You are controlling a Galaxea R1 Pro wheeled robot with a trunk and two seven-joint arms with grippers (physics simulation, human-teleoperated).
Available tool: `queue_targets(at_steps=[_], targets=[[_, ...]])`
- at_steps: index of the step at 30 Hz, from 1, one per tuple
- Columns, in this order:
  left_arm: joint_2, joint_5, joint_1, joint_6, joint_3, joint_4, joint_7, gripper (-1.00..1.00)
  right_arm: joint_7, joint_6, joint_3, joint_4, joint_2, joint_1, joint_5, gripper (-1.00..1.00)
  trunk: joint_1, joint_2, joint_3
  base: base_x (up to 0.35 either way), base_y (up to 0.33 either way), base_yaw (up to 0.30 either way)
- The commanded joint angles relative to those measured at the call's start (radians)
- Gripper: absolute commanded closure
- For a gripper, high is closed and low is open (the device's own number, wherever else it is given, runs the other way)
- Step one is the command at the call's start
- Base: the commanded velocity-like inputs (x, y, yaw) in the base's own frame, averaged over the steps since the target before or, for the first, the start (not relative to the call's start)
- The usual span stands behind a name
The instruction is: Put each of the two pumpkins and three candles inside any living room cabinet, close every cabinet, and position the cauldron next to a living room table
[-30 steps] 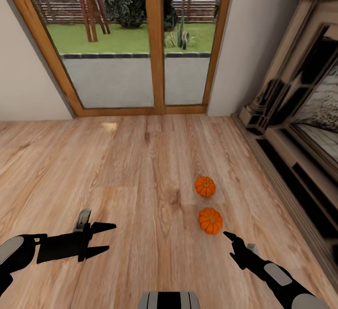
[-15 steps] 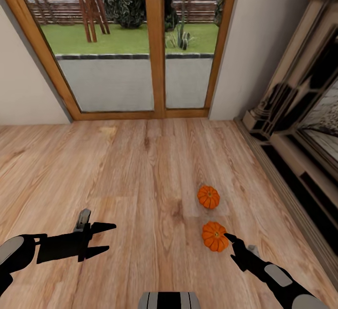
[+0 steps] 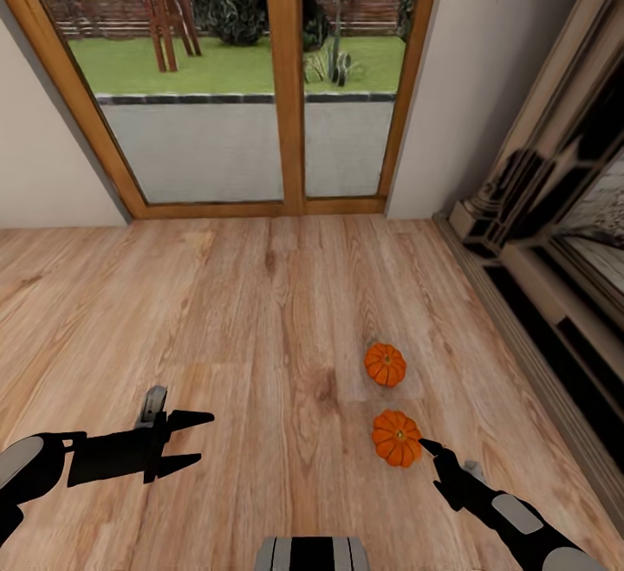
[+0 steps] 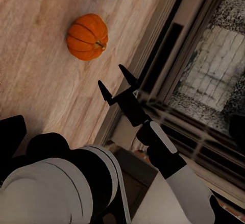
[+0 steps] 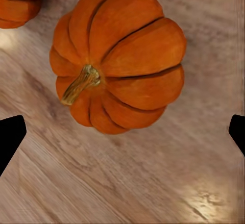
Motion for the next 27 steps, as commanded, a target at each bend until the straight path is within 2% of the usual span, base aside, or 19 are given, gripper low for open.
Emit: queue_targets(at_steps=[1, 16, 27], targets=[[0.001, 0.011, -0.001, 0.000, -0.001, 0.000, 0.009, -1.00, 0.001, -0.005, 0.008, 0.001, -0.001, -0.001, -0.009, -1.00, 0.000, -0.001, -0.005, 0.000, 0.000, 0.000], [0.001, 0.013, -0.001, 0.001, -0.002, -0.001, 0.009, -1.00, -0.001, -0.022, 0.008, 0.000, -0.001, -0.001, -0.011, -1.00, 0.007, -0.004, -0.063, 0.000, 0.000, 0.000], [0.001, 0.012, -0.001, 0.001, -0.001, -0.002, 0.009, -1.00, -0.001, -0.023, 0.008, -0.001, -0.001, -0.001, -0.018, -1.00, 0.007, -0.004, -0.063, 0.038, 0.000, 0.000]])
